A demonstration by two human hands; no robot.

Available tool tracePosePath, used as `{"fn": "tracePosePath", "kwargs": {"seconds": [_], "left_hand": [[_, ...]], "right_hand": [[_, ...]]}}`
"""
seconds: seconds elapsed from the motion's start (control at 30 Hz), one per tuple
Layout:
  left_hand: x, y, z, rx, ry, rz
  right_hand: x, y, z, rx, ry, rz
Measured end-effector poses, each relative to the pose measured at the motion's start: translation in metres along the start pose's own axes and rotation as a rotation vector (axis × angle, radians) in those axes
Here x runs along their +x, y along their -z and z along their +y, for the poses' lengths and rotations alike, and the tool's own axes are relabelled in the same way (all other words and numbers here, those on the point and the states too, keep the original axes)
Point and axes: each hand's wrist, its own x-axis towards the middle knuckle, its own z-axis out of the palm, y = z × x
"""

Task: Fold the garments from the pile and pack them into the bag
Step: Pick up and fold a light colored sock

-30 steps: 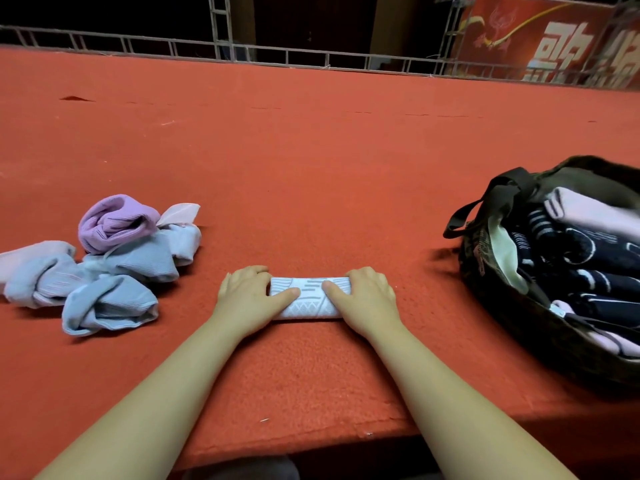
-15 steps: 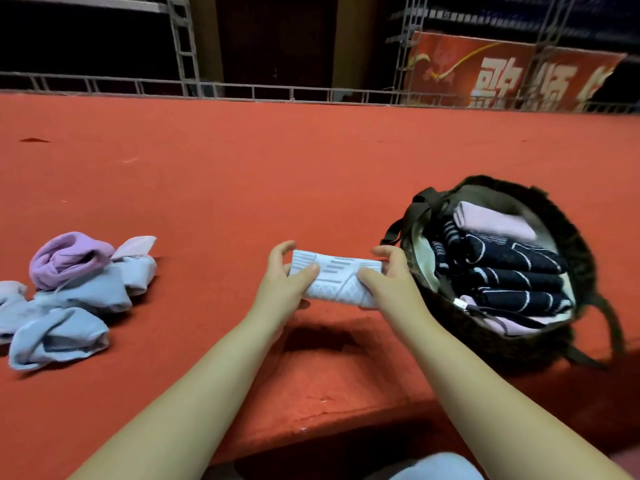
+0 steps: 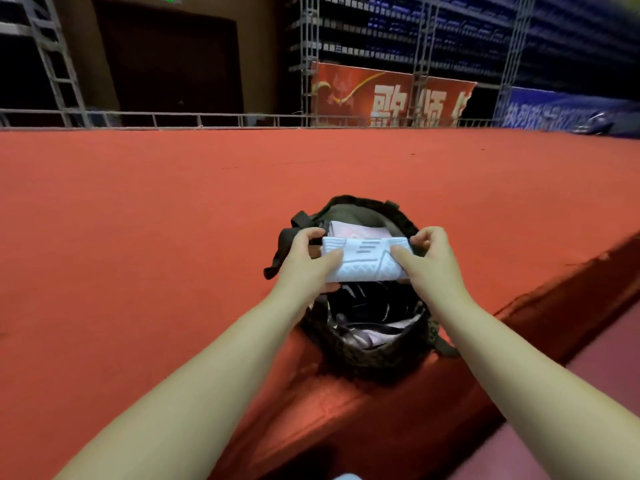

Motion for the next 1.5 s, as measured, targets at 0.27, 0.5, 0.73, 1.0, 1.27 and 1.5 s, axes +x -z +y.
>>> {"fn": "tracePosePath", "kwargs": {"seconds": [0.27,0.5,0.73,1.0,1.27,1.5], "left_hand": [[0.085,-0.023,-0.005,0.28,-0.151,0.019],[0.131,-0.021,-0.02,0.558,-0.245,0.135],[0.152,-0.001,-0.008,0.804,-0.137,-0.07],[0.196,-0.004,0.006,0.921,-0.073,-0.156],[0.222,0.006,0.012,0.853,-0.212,-0.047],[0.218,0.006,0.021,0.88,-0.213,-0.119]], "right_hand": [[0.079,-0.015,0.001,0.036,0.018,-0.059],[0.107,-0.039,0.012,-0.369,0.151,-0.25],[0.103,-0.059,0.021,-0.669,0.518,-0.541],[0.118,-0.069,0.021,-0.692,0.468,-0.755],[0.136,-0.07,0.02,-0.659,0.234,-1.02],[0.158,-0.075,0.039,-0.568,0.151,-0.991]]}}
